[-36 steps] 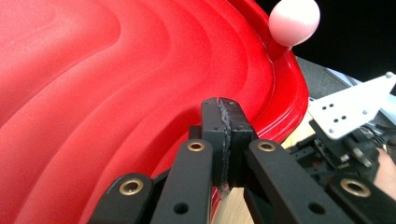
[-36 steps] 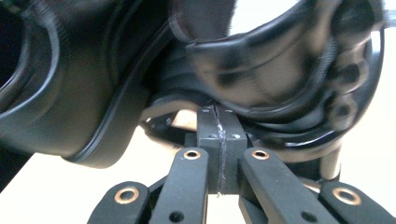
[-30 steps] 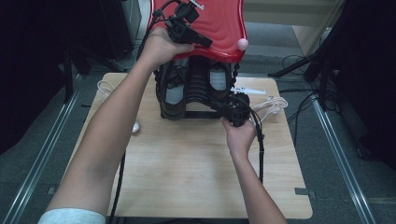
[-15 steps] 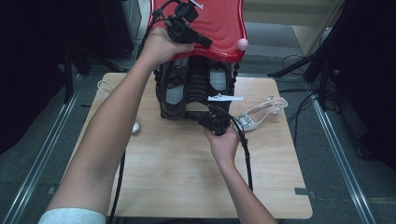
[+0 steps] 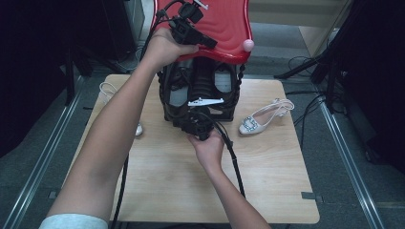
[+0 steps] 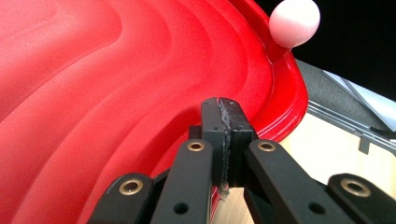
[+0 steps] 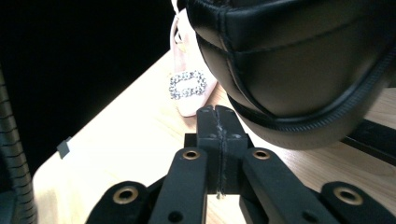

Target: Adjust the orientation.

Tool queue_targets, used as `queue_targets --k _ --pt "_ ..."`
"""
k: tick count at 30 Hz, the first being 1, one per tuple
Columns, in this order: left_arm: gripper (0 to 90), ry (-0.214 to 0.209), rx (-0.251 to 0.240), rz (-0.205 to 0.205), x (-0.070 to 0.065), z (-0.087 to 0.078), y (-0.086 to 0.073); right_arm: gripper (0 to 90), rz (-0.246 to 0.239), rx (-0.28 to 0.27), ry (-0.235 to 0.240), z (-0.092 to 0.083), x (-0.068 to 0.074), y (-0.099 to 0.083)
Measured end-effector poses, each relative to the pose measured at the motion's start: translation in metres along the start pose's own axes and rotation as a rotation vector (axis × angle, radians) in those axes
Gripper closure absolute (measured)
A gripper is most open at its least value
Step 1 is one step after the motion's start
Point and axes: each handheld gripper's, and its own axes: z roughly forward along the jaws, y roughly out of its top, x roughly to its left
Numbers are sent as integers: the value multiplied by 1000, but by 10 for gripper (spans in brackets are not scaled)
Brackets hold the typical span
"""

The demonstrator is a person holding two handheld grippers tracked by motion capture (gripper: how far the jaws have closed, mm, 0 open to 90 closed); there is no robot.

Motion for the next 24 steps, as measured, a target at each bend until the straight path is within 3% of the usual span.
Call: queue_targets --k 4,7,15,20,24 --pt "900 -4 0 -2 1 0 0 900 16 8 24 2 -4 3" --pt "900 -3 2 -4 1 0 0 900 -1 13 10 1 -4 3" --pt "897 -13 -1 -19 3 0 0 900 27 8 -1 -9 -19 8" --pt "897 -13 -2 -16 2 0 0 900 20 14 -32 -13 -26 15" --pt "897 -9 -4 -16 2 0 0 900 9 22 -87 -14 -29 26"
